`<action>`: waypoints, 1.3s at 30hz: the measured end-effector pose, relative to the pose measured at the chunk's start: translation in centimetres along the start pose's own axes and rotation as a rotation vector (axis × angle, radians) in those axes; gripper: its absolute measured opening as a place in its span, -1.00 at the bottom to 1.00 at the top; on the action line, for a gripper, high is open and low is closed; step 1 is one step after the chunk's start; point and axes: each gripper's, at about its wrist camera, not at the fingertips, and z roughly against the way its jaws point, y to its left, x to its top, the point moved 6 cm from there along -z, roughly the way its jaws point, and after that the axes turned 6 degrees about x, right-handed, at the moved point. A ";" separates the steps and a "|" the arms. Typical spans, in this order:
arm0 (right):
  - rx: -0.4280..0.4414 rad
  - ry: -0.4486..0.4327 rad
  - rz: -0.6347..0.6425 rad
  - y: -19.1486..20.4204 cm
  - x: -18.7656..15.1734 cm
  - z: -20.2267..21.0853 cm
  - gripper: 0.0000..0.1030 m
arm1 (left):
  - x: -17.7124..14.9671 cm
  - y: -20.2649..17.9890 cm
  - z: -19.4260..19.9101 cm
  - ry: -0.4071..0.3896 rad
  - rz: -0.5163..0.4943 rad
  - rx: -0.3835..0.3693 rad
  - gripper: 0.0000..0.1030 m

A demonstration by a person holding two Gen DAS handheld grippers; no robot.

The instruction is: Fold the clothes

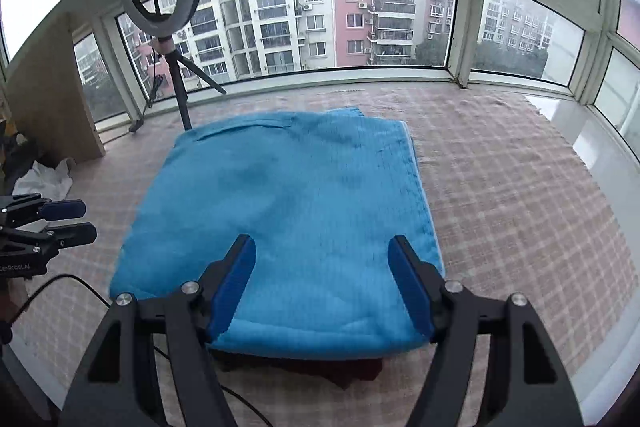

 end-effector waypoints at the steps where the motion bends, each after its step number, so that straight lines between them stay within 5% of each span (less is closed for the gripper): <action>1: -0.002 -0.003 -0.022 1.0 -0.2 0.5 0.33 | -0.3 0.6 1.0 -0.013 0.010 0.010 0.11; 11: 0.026 -0.029 -0.025 14.2 -2.7 4.3 0.54 | -7.0 8.2 8.8 -0.029 0.073 0.094 0.21; 22: -0.115 -0.029 -0.037 25.1 -7.8 7.1 0.55 | -13.2 16.1 14.0 -0.076 0.067 0.072 0.45; 39: -0.216 -0.060 -0.077 29.2 -10.7 10.9 0.55 | -15.5 17.1 17.7 -0.128 -0.037 -0.023 0.45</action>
